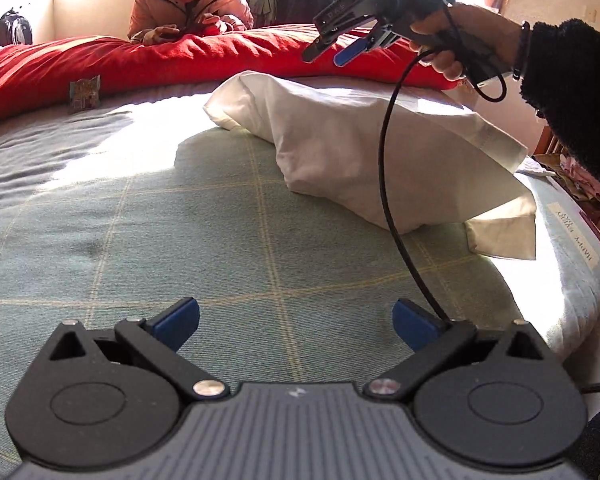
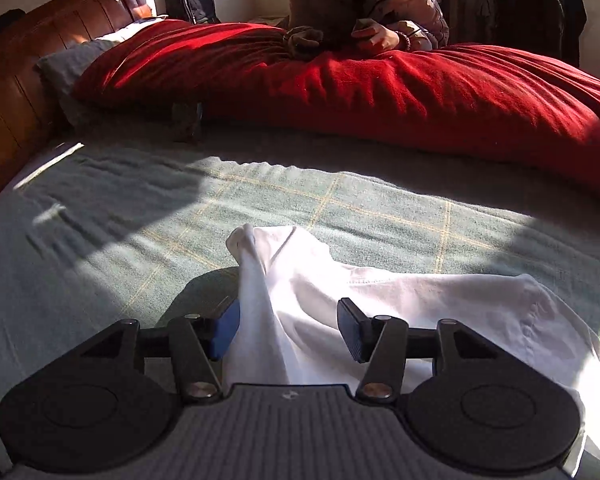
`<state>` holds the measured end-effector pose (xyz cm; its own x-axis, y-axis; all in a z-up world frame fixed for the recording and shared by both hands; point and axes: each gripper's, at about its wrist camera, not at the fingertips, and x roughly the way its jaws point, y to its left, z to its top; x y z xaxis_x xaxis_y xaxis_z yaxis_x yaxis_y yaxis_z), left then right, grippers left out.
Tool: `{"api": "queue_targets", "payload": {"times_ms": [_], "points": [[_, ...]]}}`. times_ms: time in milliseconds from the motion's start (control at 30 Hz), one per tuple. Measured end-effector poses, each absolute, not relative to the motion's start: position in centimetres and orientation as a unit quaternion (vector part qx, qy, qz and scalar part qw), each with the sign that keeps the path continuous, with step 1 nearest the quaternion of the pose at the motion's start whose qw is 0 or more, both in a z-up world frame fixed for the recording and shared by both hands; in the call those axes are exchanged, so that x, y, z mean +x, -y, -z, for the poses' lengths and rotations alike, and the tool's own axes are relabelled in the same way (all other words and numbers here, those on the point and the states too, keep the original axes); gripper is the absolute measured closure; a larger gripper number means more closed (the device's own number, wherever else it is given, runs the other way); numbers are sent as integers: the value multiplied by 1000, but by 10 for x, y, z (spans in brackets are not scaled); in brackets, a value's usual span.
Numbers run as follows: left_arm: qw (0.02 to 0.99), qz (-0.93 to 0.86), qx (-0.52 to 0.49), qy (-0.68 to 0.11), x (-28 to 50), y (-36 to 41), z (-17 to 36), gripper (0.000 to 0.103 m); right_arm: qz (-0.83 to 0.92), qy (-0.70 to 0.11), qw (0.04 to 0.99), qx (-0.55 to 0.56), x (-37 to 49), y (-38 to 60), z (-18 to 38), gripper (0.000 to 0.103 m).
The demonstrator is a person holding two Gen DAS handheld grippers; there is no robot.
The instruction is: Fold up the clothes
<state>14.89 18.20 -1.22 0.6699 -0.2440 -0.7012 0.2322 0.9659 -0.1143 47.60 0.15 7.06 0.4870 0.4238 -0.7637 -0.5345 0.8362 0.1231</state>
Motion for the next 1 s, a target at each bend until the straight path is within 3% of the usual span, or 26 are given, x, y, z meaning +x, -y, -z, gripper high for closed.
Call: {"api": "queue_targets", "payload": {"times_ms": [333,533,733,933,1000], "points": [[922,173,20,-347,111,-138,-33,1,-242,-413,875,-77,414,122,-93,43],[919,152,20,-364,120,-125,-23,1,-262,-412,872,-34,346,185,-81,42],[909,144,8,-392,124,-116,-5,1,-306,-401,863,14,278,220,-56,33],[903,136,5,-407,118,-104,10,1,-317,-409,856,8,259,212,-23,33],[904,132,7,-406,115,-103,13,1,-316,-412,855,0,256,206,-13,38]]}}
